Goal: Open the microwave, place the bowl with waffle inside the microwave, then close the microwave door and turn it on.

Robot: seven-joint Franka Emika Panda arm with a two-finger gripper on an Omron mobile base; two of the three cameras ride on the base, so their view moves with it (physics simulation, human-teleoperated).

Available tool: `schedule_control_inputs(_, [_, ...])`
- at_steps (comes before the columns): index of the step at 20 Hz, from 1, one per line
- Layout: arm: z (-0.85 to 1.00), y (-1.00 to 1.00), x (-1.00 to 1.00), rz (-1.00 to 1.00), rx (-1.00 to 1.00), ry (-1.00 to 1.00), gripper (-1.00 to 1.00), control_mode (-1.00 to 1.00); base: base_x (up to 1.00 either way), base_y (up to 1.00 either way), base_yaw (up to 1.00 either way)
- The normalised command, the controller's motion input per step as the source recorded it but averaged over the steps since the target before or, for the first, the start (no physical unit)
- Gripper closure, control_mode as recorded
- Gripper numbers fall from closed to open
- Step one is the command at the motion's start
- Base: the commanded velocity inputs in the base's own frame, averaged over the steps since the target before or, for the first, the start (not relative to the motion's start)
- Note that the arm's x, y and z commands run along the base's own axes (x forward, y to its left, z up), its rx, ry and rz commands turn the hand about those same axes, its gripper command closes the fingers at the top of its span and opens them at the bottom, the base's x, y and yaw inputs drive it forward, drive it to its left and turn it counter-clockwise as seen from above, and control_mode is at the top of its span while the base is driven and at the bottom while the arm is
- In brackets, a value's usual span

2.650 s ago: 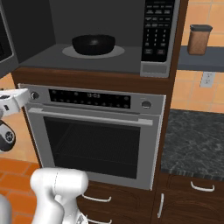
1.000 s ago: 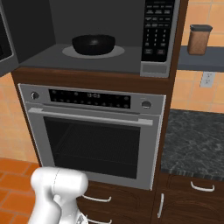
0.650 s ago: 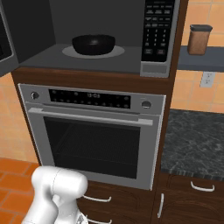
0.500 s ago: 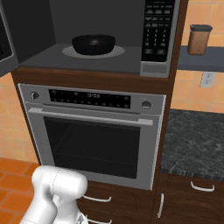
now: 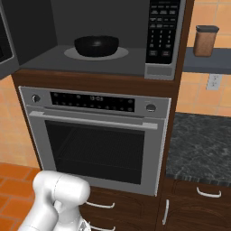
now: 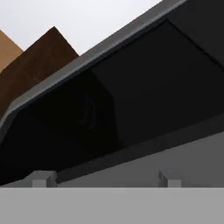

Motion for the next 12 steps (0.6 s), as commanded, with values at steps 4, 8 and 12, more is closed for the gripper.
schedule_control_inputs(4, [0.36, -0.89, -0.94, -0.09, 0.14, 0.00, -1.00, -1.00, 0.00, 0.00, 0.00])
schedule_control_inputs(8, [0.33, -1.00, -0.90, -0.02, 0.17, 0.00, -1.00, -1.00, 0.00, 0.00, 0.00])
schedule_control_inputs(12, [0.41, -1.00, -0.66, 0.00, 0.16, 0.00, -1.00, -1.00, 0.00, 0.00, 0.00])
